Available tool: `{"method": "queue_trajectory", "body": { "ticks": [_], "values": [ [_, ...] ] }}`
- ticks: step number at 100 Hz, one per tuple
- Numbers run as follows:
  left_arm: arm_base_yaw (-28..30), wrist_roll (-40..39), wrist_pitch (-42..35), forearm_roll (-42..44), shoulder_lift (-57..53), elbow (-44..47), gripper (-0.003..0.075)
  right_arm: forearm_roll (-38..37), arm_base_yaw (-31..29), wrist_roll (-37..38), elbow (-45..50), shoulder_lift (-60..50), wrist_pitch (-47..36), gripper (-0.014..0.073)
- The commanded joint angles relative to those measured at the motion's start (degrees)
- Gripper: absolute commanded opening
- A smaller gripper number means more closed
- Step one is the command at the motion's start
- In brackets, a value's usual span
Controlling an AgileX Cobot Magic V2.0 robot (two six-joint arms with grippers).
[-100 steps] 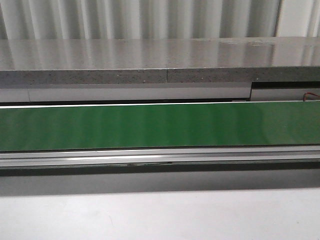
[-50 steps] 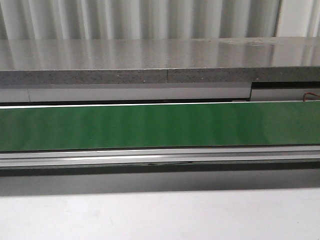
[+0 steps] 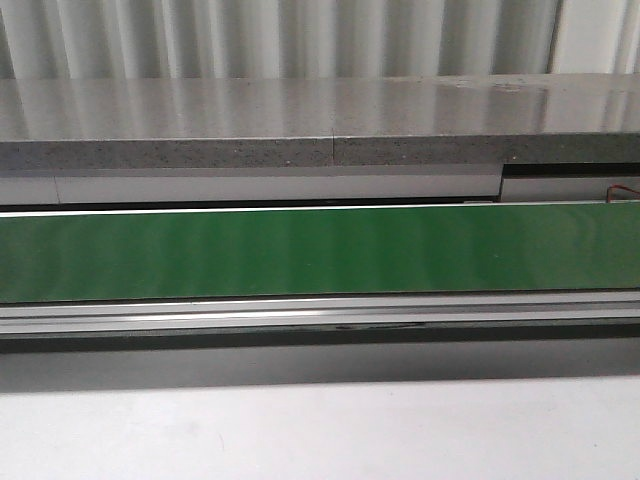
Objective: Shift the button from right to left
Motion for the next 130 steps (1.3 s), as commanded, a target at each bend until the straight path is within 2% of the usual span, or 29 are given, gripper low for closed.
{"method": "queue_trajectory", "body": {
  "ticks": [1,25,66,70,73,130],
  "values": [
    [-0.02,-0.08,-5.79,-0.22,-2.85,0.29,-0.002,-0.46,-0.06,-0.39,-1.26,0.7,-4.42,-0.0066],
    [1.78,-0.08,-14.22,0.25,-9.51,8.62,-0.002,-0.46,-0.06,-0.39,-1.26,0.7,-4.42,-0.0066],
    [1.87,-0.08,-21.51,0.25,-21.82,24.62,-0.002,-0.46,-0.06,-0.39,-1.26,0.7,-4.42,-0.0066],
    [1.87,-0.08,-16.67,0.25,-23.84,24.03,-0.002,-0.46,-0.06,-0.39,-1.26,0.7,-4.42,-0.0066],
    [1.98,-0.08,-16.02,0.25,-25.19,24.09,-0.002,-0.46,-0.06,-0.39,-1.26,0.7,-4.42,-0.0066],
    [1.92,-0.08,-17.37,0.25,-25.4,24.41,-0.002,-0.46,-0.06,-0.39,-1.26,0.7,-4.37,-0.0066]
  ]
}}
